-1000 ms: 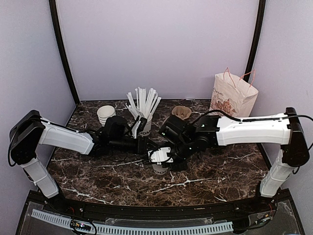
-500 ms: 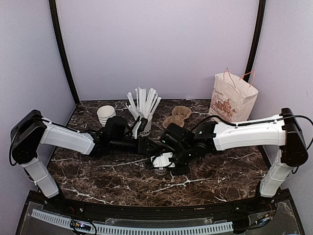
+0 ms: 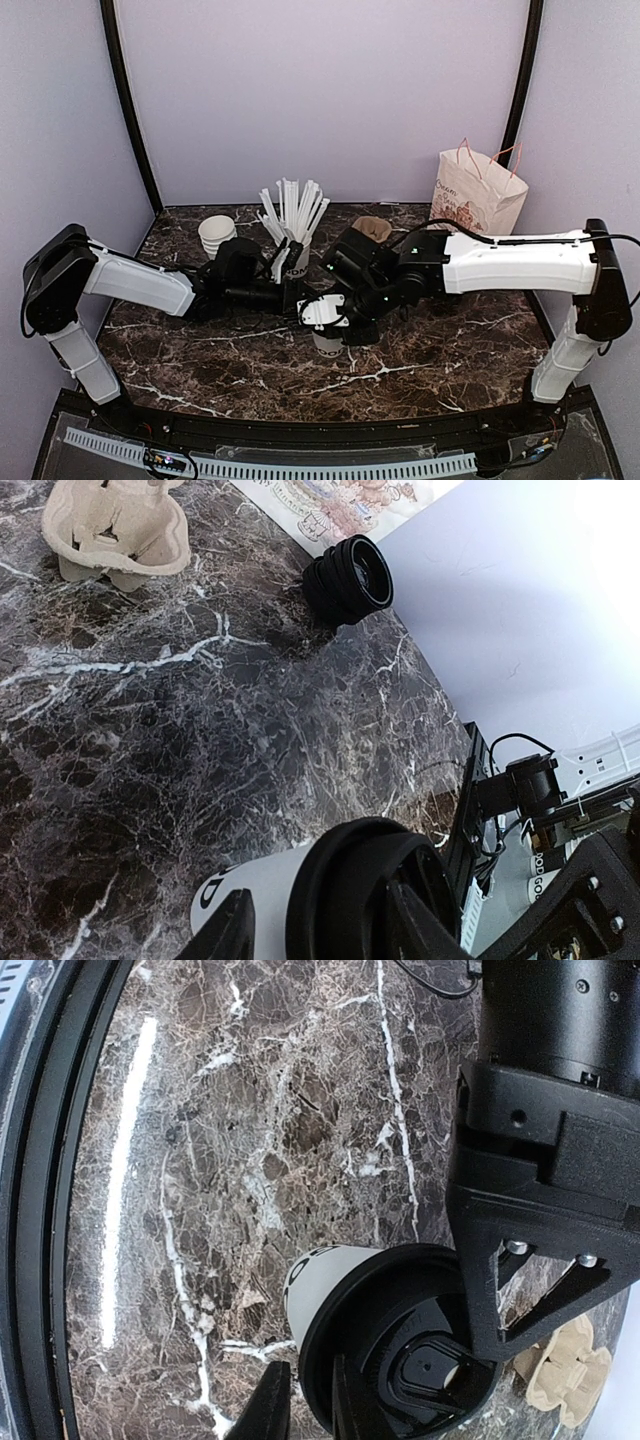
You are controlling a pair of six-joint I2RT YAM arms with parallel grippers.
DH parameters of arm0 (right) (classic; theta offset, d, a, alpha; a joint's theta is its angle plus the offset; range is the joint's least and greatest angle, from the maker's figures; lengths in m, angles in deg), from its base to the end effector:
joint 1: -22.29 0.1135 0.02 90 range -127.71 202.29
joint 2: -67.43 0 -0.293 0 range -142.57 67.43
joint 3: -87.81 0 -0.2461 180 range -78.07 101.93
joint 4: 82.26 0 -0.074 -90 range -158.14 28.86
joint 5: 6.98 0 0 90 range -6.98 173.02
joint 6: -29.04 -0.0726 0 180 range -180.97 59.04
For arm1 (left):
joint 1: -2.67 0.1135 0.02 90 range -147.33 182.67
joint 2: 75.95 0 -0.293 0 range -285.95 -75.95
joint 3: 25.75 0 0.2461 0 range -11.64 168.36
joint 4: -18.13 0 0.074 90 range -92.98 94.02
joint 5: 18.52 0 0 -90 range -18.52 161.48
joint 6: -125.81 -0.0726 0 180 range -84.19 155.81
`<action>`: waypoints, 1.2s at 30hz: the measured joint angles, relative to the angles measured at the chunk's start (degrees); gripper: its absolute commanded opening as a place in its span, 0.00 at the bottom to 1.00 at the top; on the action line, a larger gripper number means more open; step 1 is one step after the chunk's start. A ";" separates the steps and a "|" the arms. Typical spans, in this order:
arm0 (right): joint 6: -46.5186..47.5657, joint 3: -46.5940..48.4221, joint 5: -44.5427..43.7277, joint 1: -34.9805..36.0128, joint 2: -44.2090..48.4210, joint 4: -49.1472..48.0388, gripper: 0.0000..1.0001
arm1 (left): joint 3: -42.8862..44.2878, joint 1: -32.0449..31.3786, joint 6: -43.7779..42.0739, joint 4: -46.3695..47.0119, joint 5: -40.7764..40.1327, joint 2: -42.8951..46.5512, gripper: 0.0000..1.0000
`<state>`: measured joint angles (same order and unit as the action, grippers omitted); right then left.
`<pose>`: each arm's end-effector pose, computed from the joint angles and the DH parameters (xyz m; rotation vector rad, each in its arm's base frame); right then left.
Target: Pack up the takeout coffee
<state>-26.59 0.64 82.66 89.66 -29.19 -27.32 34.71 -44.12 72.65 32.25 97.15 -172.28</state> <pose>0.1449 0.3464 0.2630 -2.0227 1.6486 0.1996 0.2381 -0.2994 0.2088 0.5192 2.1216 -1.3419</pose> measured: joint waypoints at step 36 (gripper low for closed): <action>-0.02 -5.66 -8.26 2.78 -2.91 -15.19 0.09 | -1.36 0.00 0.33 1.36 0.39 -0.09 0.44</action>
<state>-26.62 -5.02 74.39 92.44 -32.10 -42.52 33.36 -44.12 72.97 33.60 97.54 -172.37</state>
